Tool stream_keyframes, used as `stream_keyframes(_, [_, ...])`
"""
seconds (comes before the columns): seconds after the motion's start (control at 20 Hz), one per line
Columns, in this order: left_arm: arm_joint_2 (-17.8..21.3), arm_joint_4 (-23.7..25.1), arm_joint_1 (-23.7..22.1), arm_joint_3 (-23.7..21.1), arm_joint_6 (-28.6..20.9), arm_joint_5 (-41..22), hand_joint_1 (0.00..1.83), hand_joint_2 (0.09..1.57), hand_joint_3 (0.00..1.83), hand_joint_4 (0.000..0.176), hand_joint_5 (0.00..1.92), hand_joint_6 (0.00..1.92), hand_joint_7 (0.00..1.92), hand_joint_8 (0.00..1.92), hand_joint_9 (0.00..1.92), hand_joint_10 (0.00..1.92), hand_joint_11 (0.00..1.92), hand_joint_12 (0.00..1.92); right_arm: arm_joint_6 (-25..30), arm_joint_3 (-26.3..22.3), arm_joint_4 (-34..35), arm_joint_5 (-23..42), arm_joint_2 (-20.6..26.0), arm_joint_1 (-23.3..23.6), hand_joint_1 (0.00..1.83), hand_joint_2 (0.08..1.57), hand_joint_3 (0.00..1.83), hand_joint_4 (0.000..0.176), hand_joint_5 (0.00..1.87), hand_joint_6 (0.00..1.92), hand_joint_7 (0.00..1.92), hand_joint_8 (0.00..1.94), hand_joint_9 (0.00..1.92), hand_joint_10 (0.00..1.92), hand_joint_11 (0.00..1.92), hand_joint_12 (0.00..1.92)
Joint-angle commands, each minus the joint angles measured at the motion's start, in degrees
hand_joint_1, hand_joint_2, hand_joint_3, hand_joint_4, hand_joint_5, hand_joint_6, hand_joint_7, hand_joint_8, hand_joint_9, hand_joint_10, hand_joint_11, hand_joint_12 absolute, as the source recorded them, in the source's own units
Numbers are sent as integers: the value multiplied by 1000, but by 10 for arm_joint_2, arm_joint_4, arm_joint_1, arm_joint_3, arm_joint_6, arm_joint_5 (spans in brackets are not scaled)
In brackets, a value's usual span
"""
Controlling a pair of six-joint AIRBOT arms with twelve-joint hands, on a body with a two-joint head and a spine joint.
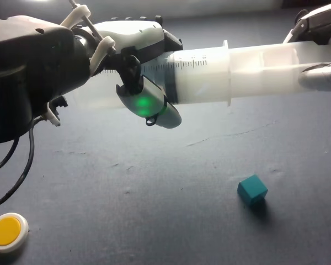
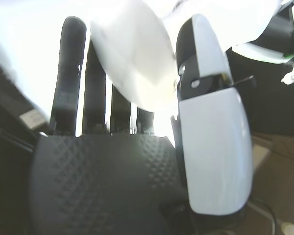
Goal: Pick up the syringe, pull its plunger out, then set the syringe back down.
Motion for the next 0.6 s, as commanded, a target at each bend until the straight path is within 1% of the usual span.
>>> stream_keyframes(0.0, [10, 29, -2, 8, 15, -46, 1114, 1298, 0, 0, 607, 1503, 715, 1499, 614, 1417, 475, 1641, -3, 4, 5, 79, 15, 2, 1339, 1214, 1, 0, 781, 1265, 771, 1279, 706, 1496, 492, 1433])
stream_keyframes(0.15, [10, 30, -2, 8, 15, -46, 1112, 1300, 0, 0, 593, 1526, 720, 1484, 603, 1413, 454, 1650, -8, -1, 5, 79, 16, 1, 1337, 1220, 1, 0, 772, 1271, 756, 1313, 697, 1506, 486, 1428])
stream_keyframes(0.2, [10, 31, -2, 8, 15, -46, 1122, 1293, 0, 0, 614, 1463, 726, 1514, 610, 1433, 471, 1647, -9, -2, 5, 78, 16, 1, 1334, 1228, 1, 0, 756, 1289, 743, 1332, 688, 1525, 486, 1438])
stream_keyframes(0.25, [10, 31, -2, 7, 15, -46, 1120, 1291, 0, 0, 618, 1468, 725, 1501, 605, 1429, 466, 1639, -10, -3, 5, 78, 16, -2, 1336, 1224, 0, 0, 764, 1287, 751, 1311, 697, 1511, 494, 1434])
stream_keyframes(0.3, [10, 31, -2, 7, 15, -46, 1116, 1296, 1, 0, 596, 1518, 727, 1478, 609, 1414, 469, 1619, -10, -4, 5, 78, 16, -5, 1339, 1218, 0, 0, 780, 1266, 756, 1298, 707, 1499, 495, 1430])
stream_keyframes(0.5, [10, 31, -2, 6, 15, -47, 1110, 1301, 1, 0, 596, 1525, 711, 1494, 599, 1436, 464, 1634, -10, -4, 5, 77, 16, -3, 1340, 1211, 0, 0, 784, 1265, 764, 1270, 727, 1474, 502, 1405])
stream_keyframes(0.55, [10, 31, -2, 6, 15, -47, 1104, 1307, 2, 2, 587, 1554, 700, 1498, 593, 1438, 462, 1645, -10, -4, 5, 77, 16, -3, 1324, 1251, 0, 0, 721, 1367, 702, 1369, 650, 1557, 430, 1447])
